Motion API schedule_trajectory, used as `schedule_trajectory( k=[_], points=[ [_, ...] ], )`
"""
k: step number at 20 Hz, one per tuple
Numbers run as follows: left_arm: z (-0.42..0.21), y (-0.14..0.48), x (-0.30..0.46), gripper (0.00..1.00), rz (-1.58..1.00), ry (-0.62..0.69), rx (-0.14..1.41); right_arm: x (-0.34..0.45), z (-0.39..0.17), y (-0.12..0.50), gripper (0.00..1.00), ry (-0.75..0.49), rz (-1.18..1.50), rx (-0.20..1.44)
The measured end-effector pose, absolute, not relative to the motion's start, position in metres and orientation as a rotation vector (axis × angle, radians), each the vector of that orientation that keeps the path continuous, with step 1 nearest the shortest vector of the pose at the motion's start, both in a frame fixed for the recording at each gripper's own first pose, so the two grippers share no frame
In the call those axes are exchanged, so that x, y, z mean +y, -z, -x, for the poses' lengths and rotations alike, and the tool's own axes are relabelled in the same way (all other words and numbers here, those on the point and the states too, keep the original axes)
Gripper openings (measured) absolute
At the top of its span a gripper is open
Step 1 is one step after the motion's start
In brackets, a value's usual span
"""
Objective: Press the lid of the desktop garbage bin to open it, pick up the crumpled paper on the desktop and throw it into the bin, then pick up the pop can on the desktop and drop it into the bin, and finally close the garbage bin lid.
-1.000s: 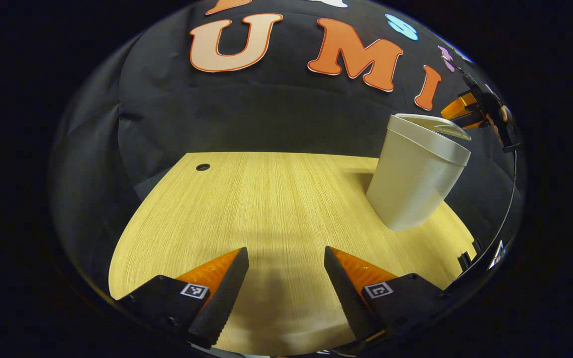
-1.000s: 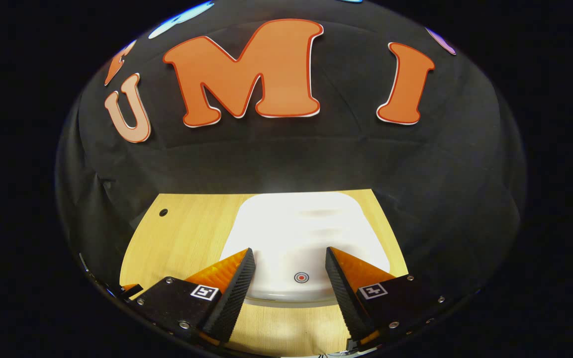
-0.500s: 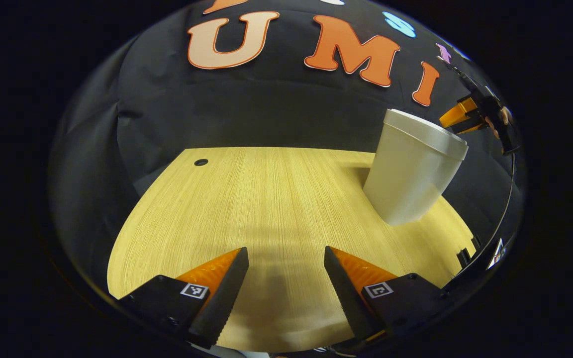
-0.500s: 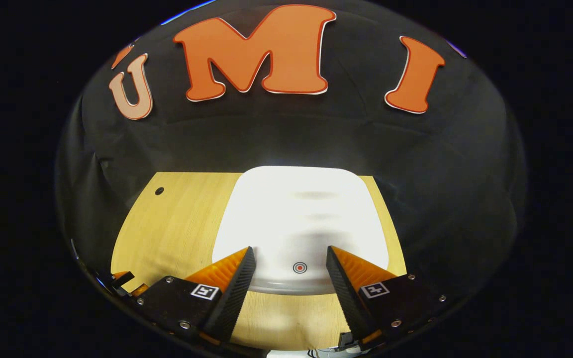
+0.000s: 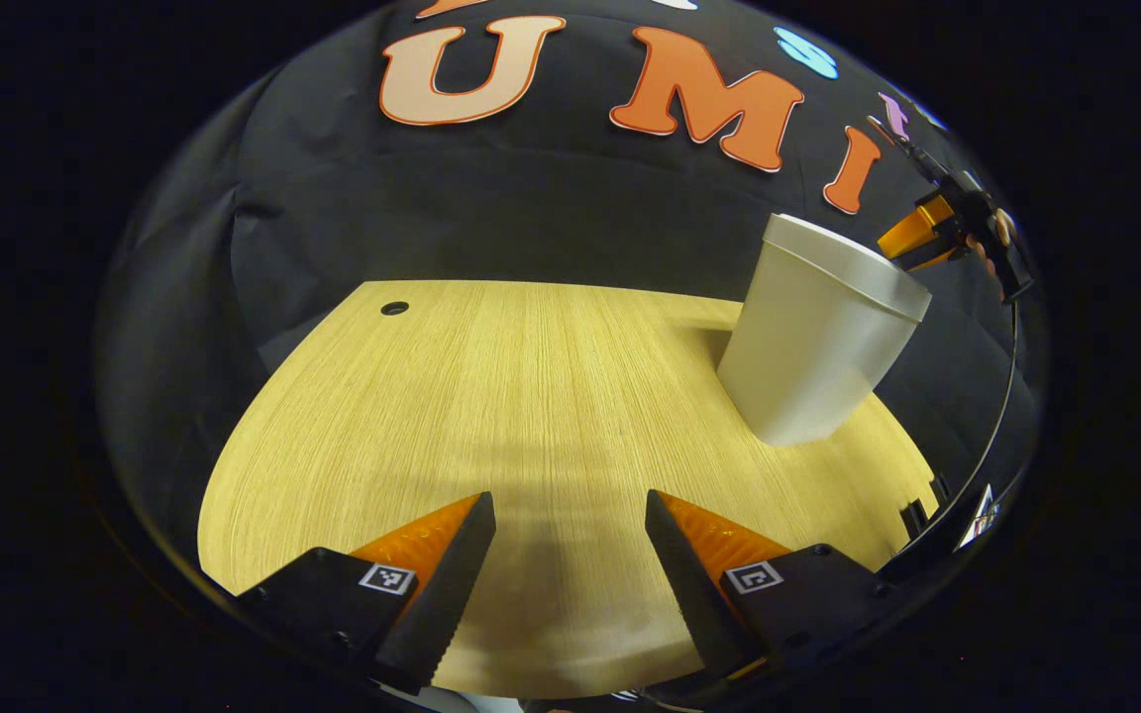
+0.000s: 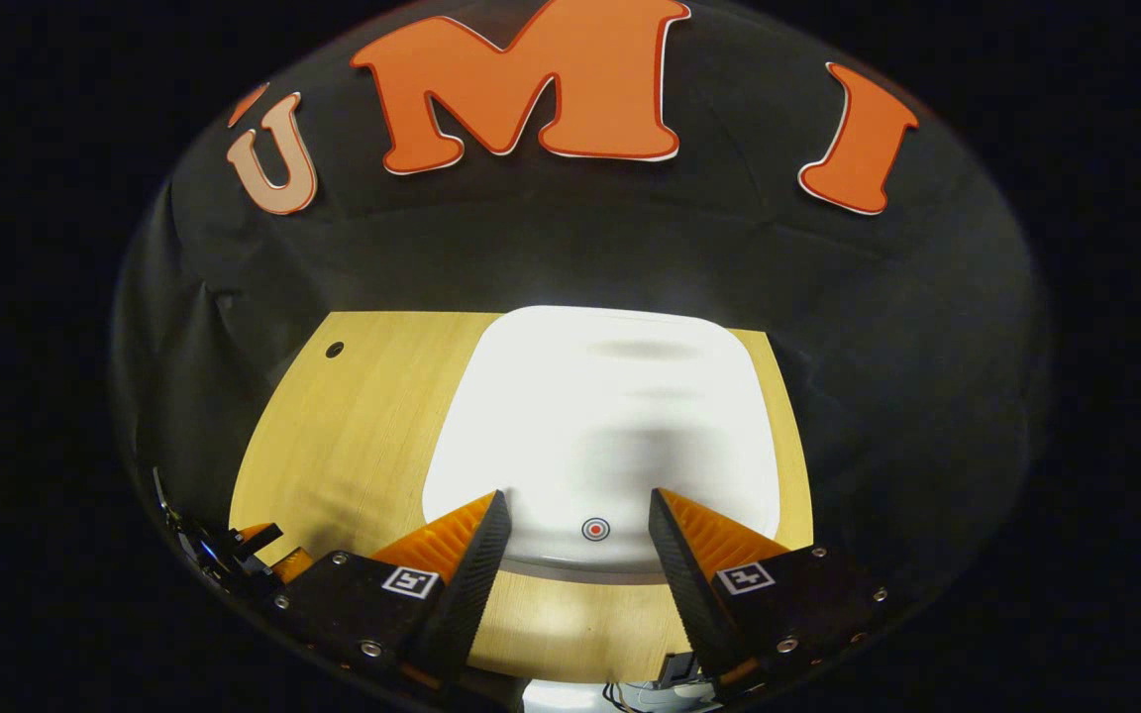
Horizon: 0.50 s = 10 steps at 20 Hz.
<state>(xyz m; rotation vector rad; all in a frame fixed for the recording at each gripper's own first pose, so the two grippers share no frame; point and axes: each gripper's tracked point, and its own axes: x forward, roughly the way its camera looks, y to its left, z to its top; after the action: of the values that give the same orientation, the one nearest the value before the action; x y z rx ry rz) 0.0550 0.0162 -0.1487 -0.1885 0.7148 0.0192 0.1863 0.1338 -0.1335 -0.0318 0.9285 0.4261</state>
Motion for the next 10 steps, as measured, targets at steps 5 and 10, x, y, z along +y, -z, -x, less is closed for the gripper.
schedule_trajectory(
  k=[5, 10],
  points=[
    [-0.059, 0.146, 0.020, 0.99, 0.178, -0.034, 0.706, 0.134, -0.191, 0.131, 0.87, -0.407, 0.013, 0.894],
    [-0.066, 0.140, 0.023, 0.98, 0.170, -0.053, 0.683, 0.133, -0.188, 0.126, 0.86, -0.371, -0.069, 0.870]
  ],
)
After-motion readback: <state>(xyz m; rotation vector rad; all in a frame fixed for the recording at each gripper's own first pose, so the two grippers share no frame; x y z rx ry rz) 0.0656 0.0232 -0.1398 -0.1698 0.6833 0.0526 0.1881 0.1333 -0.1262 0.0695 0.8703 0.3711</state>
